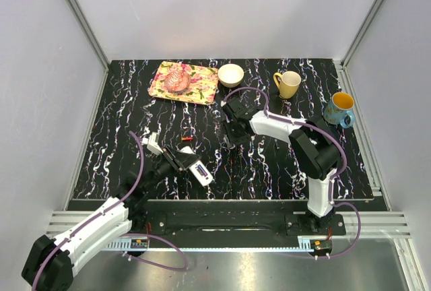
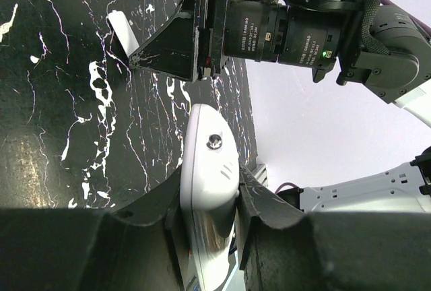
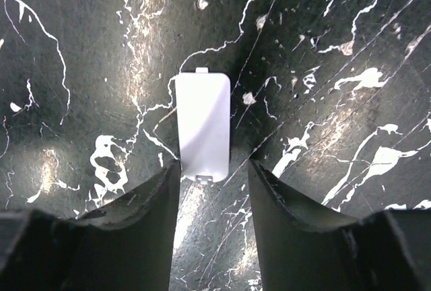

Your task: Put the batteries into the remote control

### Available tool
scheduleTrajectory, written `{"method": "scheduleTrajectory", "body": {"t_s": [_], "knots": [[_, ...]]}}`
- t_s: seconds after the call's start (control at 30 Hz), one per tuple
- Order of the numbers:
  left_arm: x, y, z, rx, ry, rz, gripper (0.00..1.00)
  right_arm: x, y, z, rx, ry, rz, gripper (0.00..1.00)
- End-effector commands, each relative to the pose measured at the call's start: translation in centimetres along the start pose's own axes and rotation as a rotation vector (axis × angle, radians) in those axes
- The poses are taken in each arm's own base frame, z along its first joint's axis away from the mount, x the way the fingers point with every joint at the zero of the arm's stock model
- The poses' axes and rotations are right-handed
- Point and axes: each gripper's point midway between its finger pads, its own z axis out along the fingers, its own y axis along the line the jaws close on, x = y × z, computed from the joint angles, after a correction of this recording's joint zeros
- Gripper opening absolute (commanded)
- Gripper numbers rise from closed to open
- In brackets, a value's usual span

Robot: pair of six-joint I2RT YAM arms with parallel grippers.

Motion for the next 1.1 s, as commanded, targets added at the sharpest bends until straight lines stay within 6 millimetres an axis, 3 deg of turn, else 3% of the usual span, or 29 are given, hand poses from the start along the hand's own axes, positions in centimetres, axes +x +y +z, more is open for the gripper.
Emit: {"method": "scheduleTrajectory", "body": {"t_s": [0.0,0.17,0.23,0.4,0.53,0.7,0.97,1.07], "knots": [[-1.4,-2.7,0.2,0.079,-0.046,0.015,0.0,-0.2,0.1,0.0,0.016,0.005,-0.037,0.5],[-1.4,-2.8,0.2,0.083,-0.045,0.013,0.0,0.2,0.2,0.4,0.028,0.019,-0.062,0.46],[-1.4,-2.8,0.2,0.084,-0.045,0.013,0.0,0.2,0.2,0.6,0.03,0.022,-0.067,0.4],[-1.4,-2.8,0.1,0.084,-0.049,0.012,0.0,0.5,0.2,0.5,0.036,0.028,-0.074,0.14],[-1.6,-2.7,0.1,0.08,-0.055,0.014,0.0,-0.1,-0.1,-1.0,0.055,-0.008,-0.058,0.0],[-2.0,-3.3,0.8,0.078,-0.055,0.025,0.0,-0.4,-0.7,-2.9,0.074,-0.061,-0.044,0.0],[-1.4,-3.7,1.2,0.096,-0.015,0.015,0.0,1.3,-1.4,-0.4,0.107,0.004,-0.022,0.0],[-1.5,-3.6,0.8,0.091,-0.028,0.014,0.0,0.7,-0.8,-0.6,0.072,-0.032,-0.012,0.0]]}}
